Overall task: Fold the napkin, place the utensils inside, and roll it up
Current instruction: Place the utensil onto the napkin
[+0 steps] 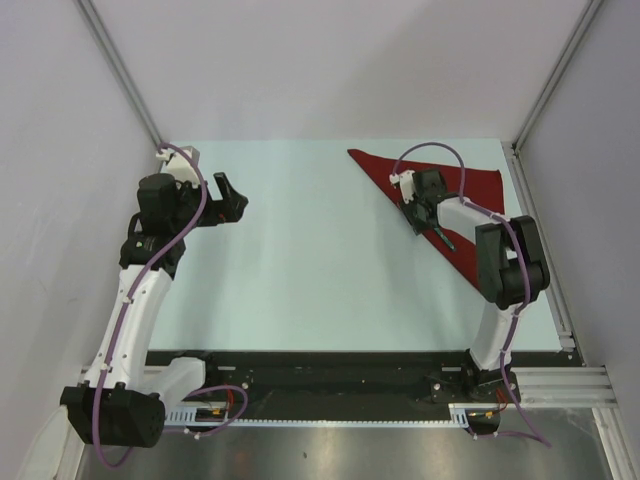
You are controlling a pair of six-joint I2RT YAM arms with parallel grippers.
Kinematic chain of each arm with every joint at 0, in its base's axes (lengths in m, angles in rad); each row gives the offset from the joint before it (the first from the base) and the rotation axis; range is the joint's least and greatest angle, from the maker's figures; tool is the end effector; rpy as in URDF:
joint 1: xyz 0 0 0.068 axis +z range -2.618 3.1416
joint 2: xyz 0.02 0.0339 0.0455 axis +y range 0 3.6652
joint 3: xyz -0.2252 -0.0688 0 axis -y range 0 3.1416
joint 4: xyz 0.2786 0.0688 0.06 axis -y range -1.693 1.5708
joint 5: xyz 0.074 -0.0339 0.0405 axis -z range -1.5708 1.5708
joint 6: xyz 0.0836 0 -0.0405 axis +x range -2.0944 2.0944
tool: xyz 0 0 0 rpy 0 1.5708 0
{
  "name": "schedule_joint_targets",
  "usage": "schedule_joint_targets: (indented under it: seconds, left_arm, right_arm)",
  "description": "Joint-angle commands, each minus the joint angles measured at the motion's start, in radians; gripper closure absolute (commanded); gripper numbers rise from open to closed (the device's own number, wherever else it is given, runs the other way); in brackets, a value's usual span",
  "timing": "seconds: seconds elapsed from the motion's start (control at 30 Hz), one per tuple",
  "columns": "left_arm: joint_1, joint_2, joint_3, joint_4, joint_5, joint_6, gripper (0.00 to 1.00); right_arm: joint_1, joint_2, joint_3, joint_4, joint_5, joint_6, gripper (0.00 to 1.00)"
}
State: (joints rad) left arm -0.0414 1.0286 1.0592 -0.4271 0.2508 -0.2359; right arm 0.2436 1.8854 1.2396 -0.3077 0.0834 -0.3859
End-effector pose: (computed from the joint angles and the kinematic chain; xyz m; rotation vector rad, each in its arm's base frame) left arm 0.3223 -0.0341 0.3150 -0.0268 1.9786 -0.4275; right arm 0.4281 0.0992 0.0796 -0.7503 2.4132 -0.1624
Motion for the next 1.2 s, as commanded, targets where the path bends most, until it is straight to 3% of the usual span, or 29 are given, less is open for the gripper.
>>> schedule_joint_targets:
  seconds: [0.0, 0.33, 0.6, 0.77, 1.17]
  left_arm:
    - [0.011, -0.005, -0.004, 0.037, 0.024, -0.006, 0.00]
    - [0.011, -0.005, -0.004, 0.037, 0.027, -0.008, 0.00]
    - [0.011, -0.001, -0.004, 0.039, 0.039, -0.013, 0.00]
    - [0.011, -0.001, -0.004, 0.042, 0.048, -0.014, 0.00]
    - [0.011, -0.002, -0.005, 0.045, 0.059, -0.019, 0.00]
  right_arm:
    - [-0.012, 0.027, 0.014, 0.028, 0.003, -0.013, 0.64]
    - [-0.024, 0.053, 0.011, 0.036, -0.001, -0.022, 0.69]
    - [-0.012, 0.075, 0.001, 0.038, 0.018, -0.041, 0.83]
    - [0.008, 0.087, 0.000, 0.019, 0.029, -0.065, 1.00]
    - [0.170, 0.072, -0.003, -0.039, 0.062, 0.016, 1.00]
